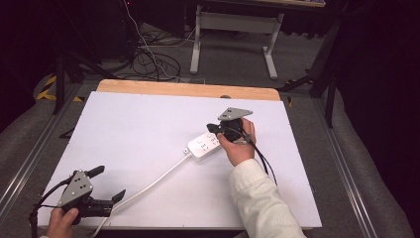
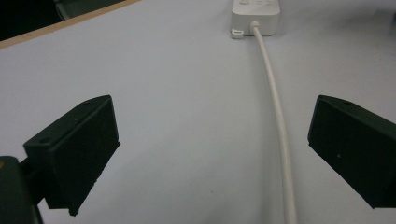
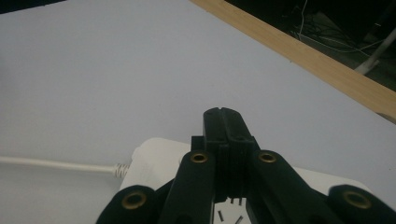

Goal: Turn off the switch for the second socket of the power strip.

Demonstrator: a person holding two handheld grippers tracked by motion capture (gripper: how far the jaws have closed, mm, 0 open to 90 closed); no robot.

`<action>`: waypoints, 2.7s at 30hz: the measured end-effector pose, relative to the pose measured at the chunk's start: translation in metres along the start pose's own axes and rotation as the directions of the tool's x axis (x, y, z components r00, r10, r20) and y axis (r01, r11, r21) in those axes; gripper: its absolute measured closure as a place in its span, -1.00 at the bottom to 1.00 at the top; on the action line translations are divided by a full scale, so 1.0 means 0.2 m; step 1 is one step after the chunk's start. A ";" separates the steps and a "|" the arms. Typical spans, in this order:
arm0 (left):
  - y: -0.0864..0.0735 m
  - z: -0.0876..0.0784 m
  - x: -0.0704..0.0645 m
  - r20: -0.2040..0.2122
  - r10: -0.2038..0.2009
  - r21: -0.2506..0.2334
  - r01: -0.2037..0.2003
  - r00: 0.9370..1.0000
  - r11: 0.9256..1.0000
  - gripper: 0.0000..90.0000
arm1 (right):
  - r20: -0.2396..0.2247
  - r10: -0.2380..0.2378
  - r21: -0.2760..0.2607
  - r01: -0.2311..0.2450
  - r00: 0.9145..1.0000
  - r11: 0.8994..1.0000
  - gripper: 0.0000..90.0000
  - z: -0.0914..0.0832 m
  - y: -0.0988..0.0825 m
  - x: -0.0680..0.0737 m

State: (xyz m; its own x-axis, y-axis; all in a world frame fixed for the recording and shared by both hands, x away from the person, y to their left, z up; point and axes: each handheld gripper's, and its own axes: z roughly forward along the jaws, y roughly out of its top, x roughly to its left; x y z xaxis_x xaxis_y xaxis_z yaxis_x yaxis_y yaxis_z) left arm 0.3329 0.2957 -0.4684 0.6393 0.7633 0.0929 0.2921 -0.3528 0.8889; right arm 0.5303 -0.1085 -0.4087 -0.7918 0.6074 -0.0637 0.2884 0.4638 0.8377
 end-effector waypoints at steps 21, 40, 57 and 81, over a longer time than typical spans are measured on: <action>0.00 0.00 0.00 -0.002 -0.001 0.000 0.001 1.000 1.000 -0.95 | -0.030 -0.014 -0.035 0.013 0.999 0.999 -0.03 -0.22 0.01 0.07; 0.00 0.00 -0.01 -0.004 -0.003 0.000 0.003 1.000 1.000 -0.95 | -0.026 0.032 -0.068 -0.034 0.999 0.997 -0.40 -0.50 -0.21 0.07; 0.00 0.00 -0.01 -0.003 -0.003 -0.002 0.003 1.000 1.000 -0.95 | -0.068 0.080 -0.068 -0.084 0.995 0.994 -0.46 -0.60 -0.47 0.09; 0.00 0.00 -0.01 -0.003 -0.008 -0.001 0.008 1.000 1.000 -0.95 | -0.068 0.111 -0.007 -0.112 0.991 0.994 -0.50 -0.56 -0.82 0.13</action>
State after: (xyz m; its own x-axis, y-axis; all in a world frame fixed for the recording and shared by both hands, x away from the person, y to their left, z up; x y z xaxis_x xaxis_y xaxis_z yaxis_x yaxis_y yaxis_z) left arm 0.3311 0.2946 -0.4681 0.6348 0.7678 0.0872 0.2964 -0.3461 0.8901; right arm 0.4015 -0.2401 -0.4863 -0.7895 0.6101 0.0666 0.3712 0.3882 0.8435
